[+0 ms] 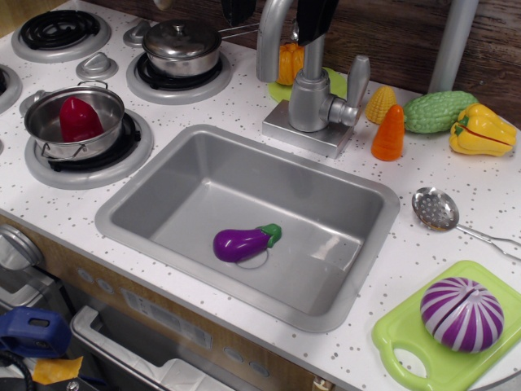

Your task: Turn faucet front to left

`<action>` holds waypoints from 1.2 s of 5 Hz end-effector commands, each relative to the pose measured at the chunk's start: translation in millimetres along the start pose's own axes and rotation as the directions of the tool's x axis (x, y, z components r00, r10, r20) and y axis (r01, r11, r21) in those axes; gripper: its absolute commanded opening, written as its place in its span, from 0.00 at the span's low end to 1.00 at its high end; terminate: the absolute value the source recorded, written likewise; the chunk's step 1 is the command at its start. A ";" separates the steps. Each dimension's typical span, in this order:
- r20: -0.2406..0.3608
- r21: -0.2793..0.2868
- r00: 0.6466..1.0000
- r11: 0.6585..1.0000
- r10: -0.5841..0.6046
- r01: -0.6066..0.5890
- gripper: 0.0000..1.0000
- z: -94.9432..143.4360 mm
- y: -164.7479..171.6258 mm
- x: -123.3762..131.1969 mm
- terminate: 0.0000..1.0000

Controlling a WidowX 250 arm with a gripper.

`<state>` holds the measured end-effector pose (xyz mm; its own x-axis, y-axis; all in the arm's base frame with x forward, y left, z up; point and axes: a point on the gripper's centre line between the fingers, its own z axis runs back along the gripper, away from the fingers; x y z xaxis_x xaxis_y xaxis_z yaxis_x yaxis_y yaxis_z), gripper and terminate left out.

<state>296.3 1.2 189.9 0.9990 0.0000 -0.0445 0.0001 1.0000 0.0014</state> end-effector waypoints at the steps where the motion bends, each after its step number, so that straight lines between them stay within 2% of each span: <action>1: 0.000 0.000 1.000 1.000 0.000 0.000 1.00 0.0 0.0 0.0 0.00; 3: 0.090 -0.024 0.995 0.999 0.048 -0.046 1.00 -26.2 -16.8 7.5 0.00; 4: 0.154 -0.002 0.987 0.999 0.044 -0.045 1.00 -36.0 -20.4 20.3 0.00; 6: 0.224 -0.027 0.975 1.000 -0.008 0.014 1.00 -55.9 -14.2 42.7 0.00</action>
<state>339.1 -11.7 118.4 0.9853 -0.0270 0.1687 0.0334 0.9988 -0.0356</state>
